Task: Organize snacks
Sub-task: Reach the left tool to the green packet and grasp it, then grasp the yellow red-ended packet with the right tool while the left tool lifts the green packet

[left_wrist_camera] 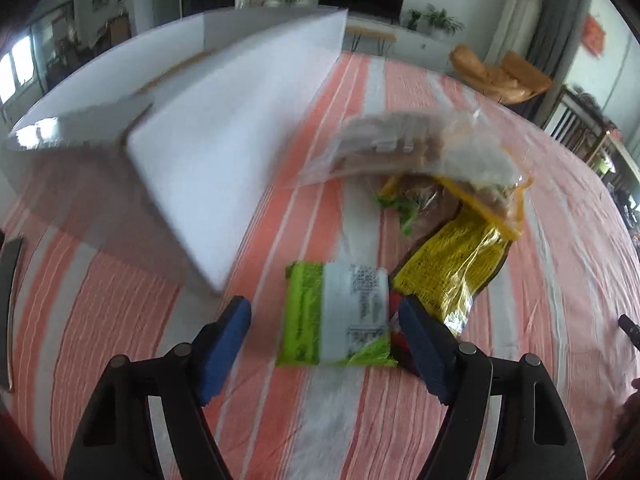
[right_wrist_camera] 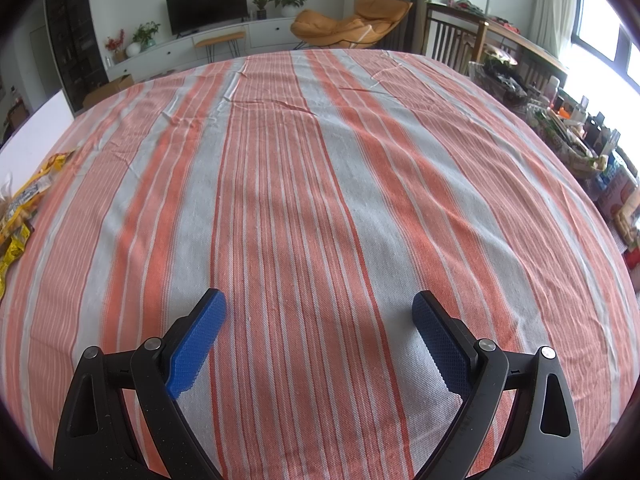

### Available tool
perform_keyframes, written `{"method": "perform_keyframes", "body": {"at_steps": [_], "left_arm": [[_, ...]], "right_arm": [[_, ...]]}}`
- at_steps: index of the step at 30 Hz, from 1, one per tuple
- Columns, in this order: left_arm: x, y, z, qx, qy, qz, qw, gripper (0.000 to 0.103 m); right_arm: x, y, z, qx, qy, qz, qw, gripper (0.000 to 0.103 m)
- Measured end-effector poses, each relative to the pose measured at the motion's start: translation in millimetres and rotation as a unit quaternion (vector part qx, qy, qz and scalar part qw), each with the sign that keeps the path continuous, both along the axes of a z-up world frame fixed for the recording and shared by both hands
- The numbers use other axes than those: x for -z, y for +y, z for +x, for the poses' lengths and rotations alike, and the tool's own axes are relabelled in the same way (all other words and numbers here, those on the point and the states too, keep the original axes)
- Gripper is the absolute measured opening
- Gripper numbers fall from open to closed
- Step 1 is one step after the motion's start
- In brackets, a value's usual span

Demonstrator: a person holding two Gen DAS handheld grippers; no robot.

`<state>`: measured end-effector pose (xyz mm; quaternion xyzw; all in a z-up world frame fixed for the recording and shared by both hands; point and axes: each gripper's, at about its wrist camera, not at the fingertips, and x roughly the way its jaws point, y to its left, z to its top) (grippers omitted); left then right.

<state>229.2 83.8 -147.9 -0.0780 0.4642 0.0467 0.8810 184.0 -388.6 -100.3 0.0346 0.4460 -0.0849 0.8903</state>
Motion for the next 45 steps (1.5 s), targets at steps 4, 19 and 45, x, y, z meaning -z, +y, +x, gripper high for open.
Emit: {"method": "perform_keyframes", "body": {"at_steps": [4,19,45], "left_arm": [[-3.0,-11.4,-3.4,0.032,0.005,-0.011,0.9994,0.048],[-5.8,-22.6,-32.6,0.099,0.033,0.035,0.9939,0.080],[-10.0,33.9,-73.7,0.060,-0.034,-0.027,0.9972,0.049]], "right_arm": [[-0.1,0.0,0.0,0.000,0.000,0.000,1.000,0.096],[-0.1,0.0,-0.1,0.000,0.000,0.000,1.000,0.096],[-11.3,352.5,57.6,-0.161,0.108,0.051,0.980,0.093]]}}
